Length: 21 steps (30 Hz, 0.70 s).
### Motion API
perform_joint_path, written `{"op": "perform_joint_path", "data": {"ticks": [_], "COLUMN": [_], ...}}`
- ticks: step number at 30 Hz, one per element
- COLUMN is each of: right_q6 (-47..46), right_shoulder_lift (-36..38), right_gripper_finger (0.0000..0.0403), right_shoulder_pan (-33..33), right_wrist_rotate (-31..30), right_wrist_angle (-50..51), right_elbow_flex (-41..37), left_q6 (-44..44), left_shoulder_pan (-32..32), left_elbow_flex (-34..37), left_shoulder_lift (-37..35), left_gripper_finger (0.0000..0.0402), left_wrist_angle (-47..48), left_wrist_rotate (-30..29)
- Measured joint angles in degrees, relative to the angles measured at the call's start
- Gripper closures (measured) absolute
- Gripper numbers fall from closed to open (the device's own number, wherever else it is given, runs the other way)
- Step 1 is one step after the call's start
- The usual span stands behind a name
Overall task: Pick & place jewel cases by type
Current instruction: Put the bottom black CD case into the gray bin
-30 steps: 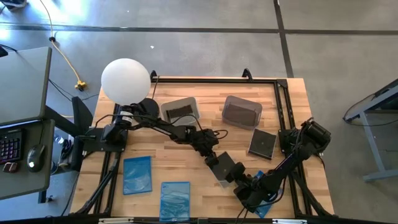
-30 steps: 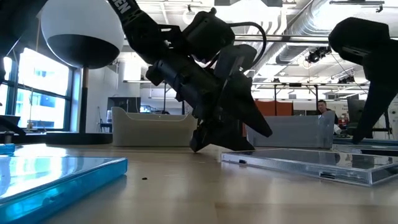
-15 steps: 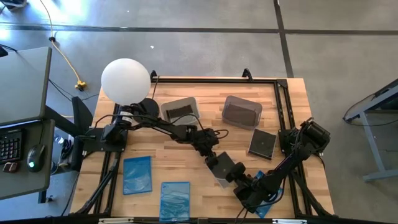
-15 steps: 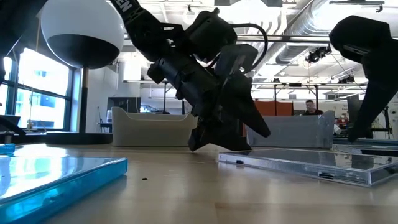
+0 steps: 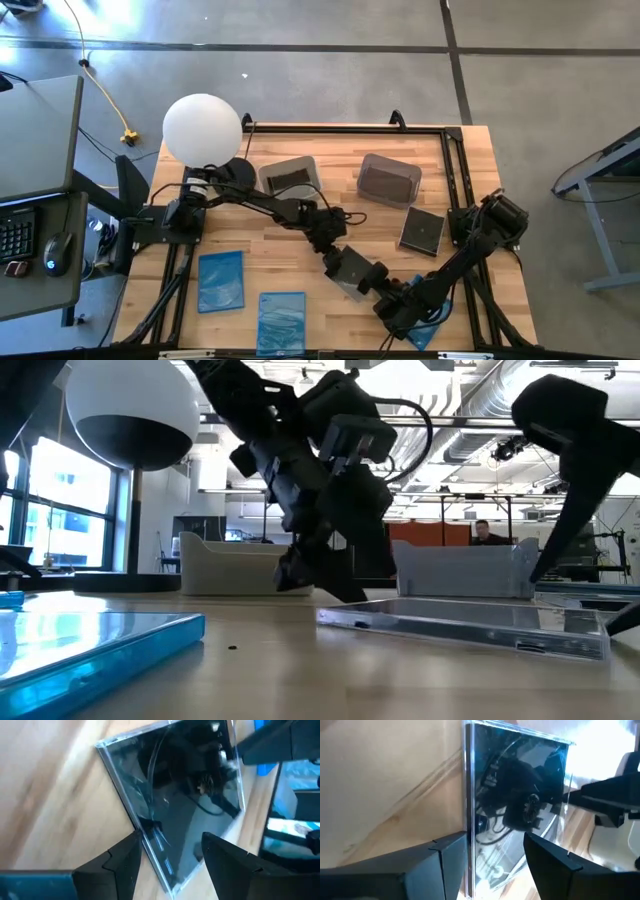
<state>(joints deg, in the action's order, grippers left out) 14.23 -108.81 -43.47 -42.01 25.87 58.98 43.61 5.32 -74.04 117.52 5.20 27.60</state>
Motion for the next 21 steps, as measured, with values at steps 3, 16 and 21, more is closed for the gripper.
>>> {"op": "perform_joint_path", "data": {"ticks": [3,16,21], "right_q6": [4.9,19.3,23.7], "right_shoulder_lift": [0.1,0.1,0.1], "right_gripper_finger": [0.0215,0.0215,0.0215], "right_shoulder_pan": [1.3,7.1,8.5], "right_wrist_rotate": [1.4,9.5,11.1], "right_wrist_angle": [-1.9,-16.2,-18.5], "right_elbow_flex": [0.0,0.0,0.0], "left_q6": [1.0,1.8,1.8], "left_shoulder_pan": [0.4,5.3,6.0], "left_elbow_flex": [-0.1,-0.3,-0.2], "left_shoulder_lift": [-0.7,-2.0,-3.1], "left_gripper_finger": [0.02,0.02,0.02], "left_wrist_angle": [3.1,16.6,17.3], "left_wrist_rotate": [2.5,7.4,7.3]}}
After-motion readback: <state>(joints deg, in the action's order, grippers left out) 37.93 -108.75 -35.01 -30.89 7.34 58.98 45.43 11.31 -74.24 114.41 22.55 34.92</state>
